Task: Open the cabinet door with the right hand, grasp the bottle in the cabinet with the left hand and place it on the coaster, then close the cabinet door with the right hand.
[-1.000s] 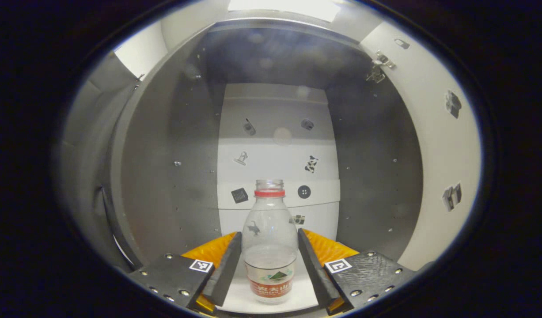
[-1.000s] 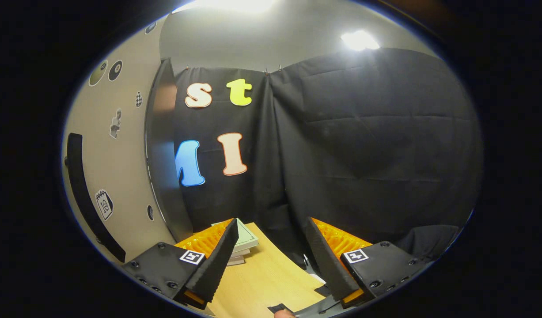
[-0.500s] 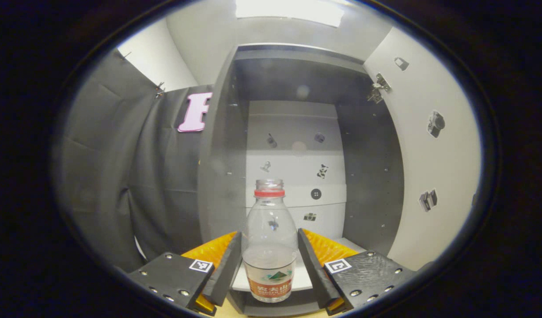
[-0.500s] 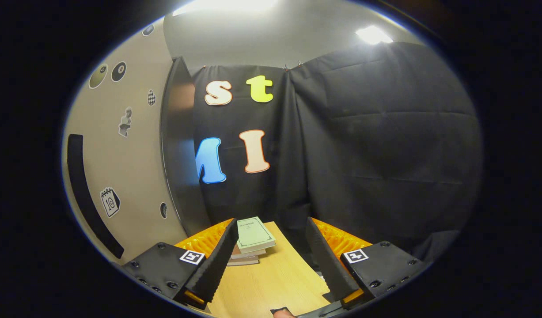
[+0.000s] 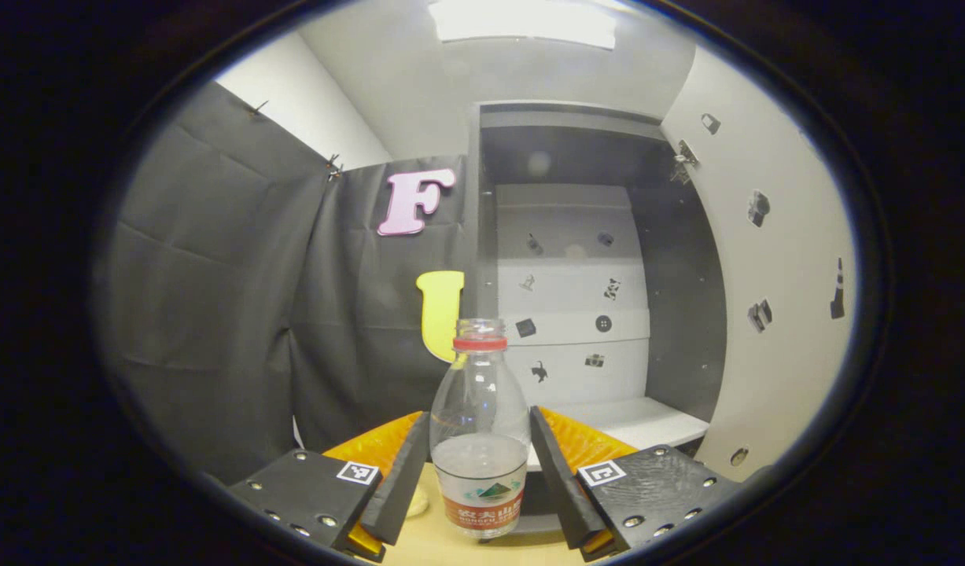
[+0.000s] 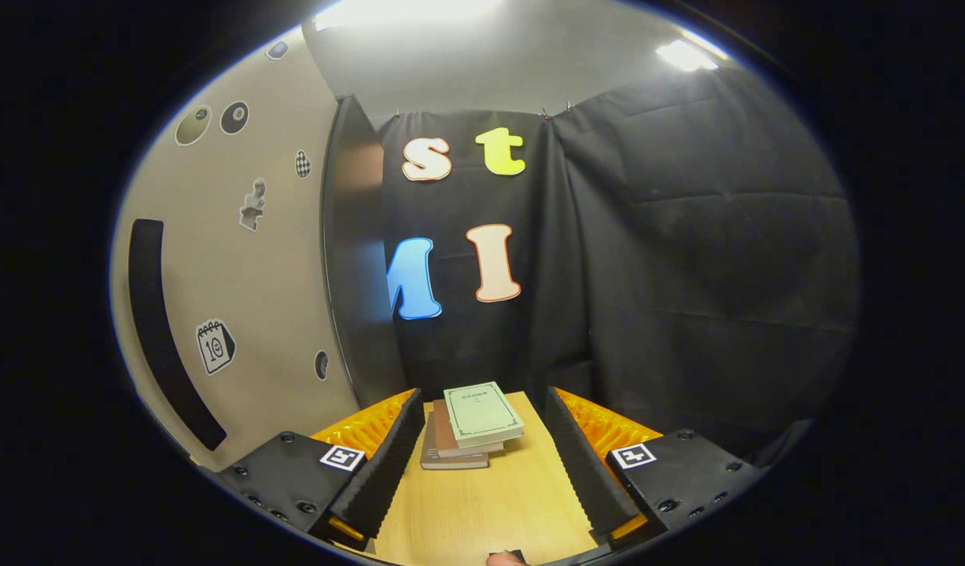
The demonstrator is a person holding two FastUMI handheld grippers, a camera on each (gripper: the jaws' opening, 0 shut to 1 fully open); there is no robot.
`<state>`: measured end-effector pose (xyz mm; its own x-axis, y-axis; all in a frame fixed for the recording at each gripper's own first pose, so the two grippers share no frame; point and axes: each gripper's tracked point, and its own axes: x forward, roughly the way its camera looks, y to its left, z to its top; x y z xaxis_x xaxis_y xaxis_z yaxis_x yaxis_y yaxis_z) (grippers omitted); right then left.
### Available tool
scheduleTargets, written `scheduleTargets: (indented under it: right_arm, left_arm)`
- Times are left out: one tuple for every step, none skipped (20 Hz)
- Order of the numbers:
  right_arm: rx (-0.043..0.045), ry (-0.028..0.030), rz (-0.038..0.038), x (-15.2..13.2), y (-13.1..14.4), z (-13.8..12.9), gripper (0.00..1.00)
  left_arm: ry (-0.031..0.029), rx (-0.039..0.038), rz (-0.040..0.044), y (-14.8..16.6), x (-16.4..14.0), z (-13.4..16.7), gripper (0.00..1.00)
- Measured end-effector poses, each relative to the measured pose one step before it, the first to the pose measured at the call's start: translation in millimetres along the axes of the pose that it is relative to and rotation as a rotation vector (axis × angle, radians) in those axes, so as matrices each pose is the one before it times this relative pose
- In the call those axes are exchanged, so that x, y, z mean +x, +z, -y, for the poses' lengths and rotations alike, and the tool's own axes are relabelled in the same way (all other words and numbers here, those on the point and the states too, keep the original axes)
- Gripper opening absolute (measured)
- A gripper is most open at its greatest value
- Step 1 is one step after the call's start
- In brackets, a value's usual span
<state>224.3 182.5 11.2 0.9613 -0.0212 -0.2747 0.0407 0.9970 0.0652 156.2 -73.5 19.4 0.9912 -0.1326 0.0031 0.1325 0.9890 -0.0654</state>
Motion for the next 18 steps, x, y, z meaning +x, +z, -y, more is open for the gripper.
scheduleTargets:
  right_arm:
    - [0.00146, 0.01093, -0.00493, 0.85, -3.22, -2.32, 0.98]
    - [-0.00250, 0.00838, -0.00483, 0.69, -2.59, -1.74, 0.98]
    - [-0.00564, 0.00730, -0.00471, 0.66, -3.12, -1.75, 0.98]
    - [-0.00759, 0.00904, -0.00863, 0.40, -2.53, -2.37, 0.98]
    - [-0.01059, 0.01404, -0.00832, -0.29, -2.88, -3.93, 0.98]
    - [-0.01395, 0.00867, -0.00286, -0.38, -0.49, -2.71, 0.98]
    - [-0.01619, 0.00291, 0.00131, 0.00, -0.41, -1.33, 0.98]
    - [-0.01323, 0.00084, 0.00462, -0.38, 0.60, -0.53, 0.98]
    - [-0.00727, 0.00326, 0.00518, 0.38, 0.82, -2.90, 0.98]
    - [-0.00159, 0.00638, 0.00602, -0.78, 1.41, -2.34, 0.98]
    - [0.00037, 0.00503, 0.01112, -0.73, 1.53, -1.94, 0.98]
    - [-0.00030, 0.00047, 0.01159, -1.02, 2.20, -0.09, 0.98]
    - [-0.00049, -0.00343, 0.00975, 0.14, 1.02, 1.01, 0.98]
    - [0.00266, -0.00394, 0.00714, -0.50, 0.78, 1.46, 0.98]
    - [0.00622, -0.00218, 0.00120, -0.37, -0.40, 0.36, 0.98]
    - [0.01136, -0.00016, -0.00003, -0.73, -0.78, 0.65, 0.98]
    - [0.01266, 0.00063, -0.00719, 1.17, -2.56, 0.63, 0.98]
    - [0.01183, -0.00086, -0.00634, 0.48, -1.69, 1.31, 0.98]
  left_arm:
    - [0.00763, 0.00073, -0.00400, -8.30, -10.79, -3.74, 0.74]
    - [0.00765, -0.00047, -0.00848, -8.82, -9.67, -3.96, 0.74]
    - [0.00700, -0.00366, -0.00857, -9.67, -7.41, -4.57, 0.74]
    - [0.00838, -0.00686, -0.01233, -10.22, -7.54, -4.22, 0.74]
    - [0.00671, -0.00794, -0.01128, -10.57, -6.86, -3.94, 0.74]
    - [0.00696, -0.00915, -0.00470, -8.69, -6.78, -4.85, 0.75]
    - [0.00892, -0.00890, -0.00171, -8.05, -6.76, -5.86, 0.74]
    - [0.00912, -0.00801, 0.00000, -8.37, -6.59, -5.69, 0.74]
    - [0.00978, -0.00764, -0.00048, -9.37, -7.59, -5.48, 0.74]
    - [0.00944, -0.00628, -0.00748, -10.35, -7.21, -6.16, 0.74]
    - [0.00663, -0.00704, -0.00996, -11.87, -6.95, -5.21, 0.74]
    - [0.00425, -0.00759, -0.01020, -11.14, -6.66, -3.51, 0.74]
    - [0.00421, -0.00666, -0.01224, -11.86, -7.09, -3.25, 0.74]
    - [0.00343, -0.00280, -0.01007, -10.20, -5.85, -2.99, 0.74]
    - [-0.00051, -0.00017, -0.00966, -11.09, -6.04, -1.16, 0.74]
    - [-0.00174, 0.00230, -0.00830, -10.11, -5.22, -1.21, 0.74]
    - [-0.00551, 0.00308, -0.00652, -10.08, -3.71, 1.54, 0.75]
    - [-0.00423, 0.00219, -0.00658, -9.66, -3.93, 0.87, 0.75]
